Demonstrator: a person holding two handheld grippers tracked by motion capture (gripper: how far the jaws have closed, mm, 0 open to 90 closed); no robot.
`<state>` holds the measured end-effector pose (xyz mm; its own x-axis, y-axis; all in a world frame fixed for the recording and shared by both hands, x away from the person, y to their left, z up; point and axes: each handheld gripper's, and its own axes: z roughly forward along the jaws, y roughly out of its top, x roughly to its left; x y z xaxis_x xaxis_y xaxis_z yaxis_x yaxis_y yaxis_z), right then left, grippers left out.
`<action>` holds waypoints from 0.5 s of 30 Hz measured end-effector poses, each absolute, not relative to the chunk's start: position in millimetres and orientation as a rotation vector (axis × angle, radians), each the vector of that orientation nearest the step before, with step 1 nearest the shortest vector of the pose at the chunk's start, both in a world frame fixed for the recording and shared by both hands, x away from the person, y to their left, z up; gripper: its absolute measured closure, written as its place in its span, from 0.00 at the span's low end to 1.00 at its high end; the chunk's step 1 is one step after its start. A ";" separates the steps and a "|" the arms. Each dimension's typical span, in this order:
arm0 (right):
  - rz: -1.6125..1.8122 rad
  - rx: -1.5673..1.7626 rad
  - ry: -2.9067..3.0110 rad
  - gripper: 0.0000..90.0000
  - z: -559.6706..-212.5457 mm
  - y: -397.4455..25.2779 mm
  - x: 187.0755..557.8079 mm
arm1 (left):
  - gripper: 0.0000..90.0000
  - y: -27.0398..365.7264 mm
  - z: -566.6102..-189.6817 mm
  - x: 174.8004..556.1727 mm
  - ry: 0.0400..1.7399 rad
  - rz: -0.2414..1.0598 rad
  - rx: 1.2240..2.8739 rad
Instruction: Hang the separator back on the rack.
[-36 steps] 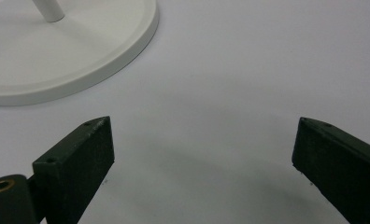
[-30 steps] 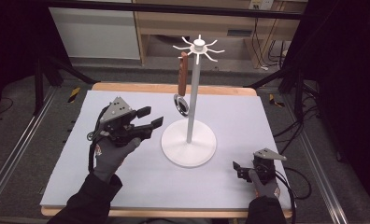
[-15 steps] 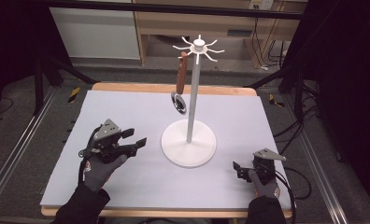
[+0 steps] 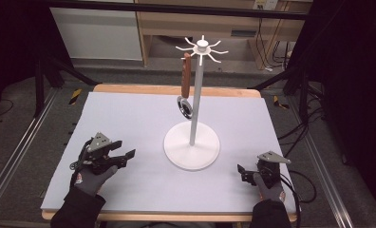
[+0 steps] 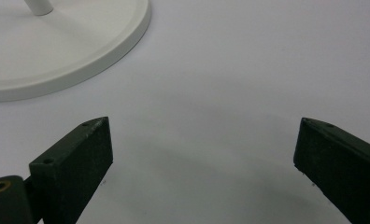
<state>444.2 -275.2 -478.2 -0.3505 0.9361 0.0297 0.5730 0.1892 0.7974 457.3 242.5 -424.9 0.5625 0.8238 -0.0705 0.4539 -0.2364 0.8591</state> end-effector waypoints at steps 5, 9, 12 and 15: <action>1.010 1.397 1.998 0.05 -478.6 -275.9 444.5 | 0.36 263.5 -439.5 456.3 1.112 0.523 1.872; 1.017 1.405 2.002 0.05 -478.2 -275.9 444.4 | 0.36 274.9 -447.5 451.9 1.142 0.541 1.874; 1.018 1.406 2.002 0.05 -478.3 -275.7 444.4 | 0.36 279.3 -449.9 450.0 1.154 0.549 1.867; 1.015 1.407 2.005 0.05 -478.5 -276.0 444.6 | 0.36 283.7 -456.0 447.9 1.169 0.566 1.887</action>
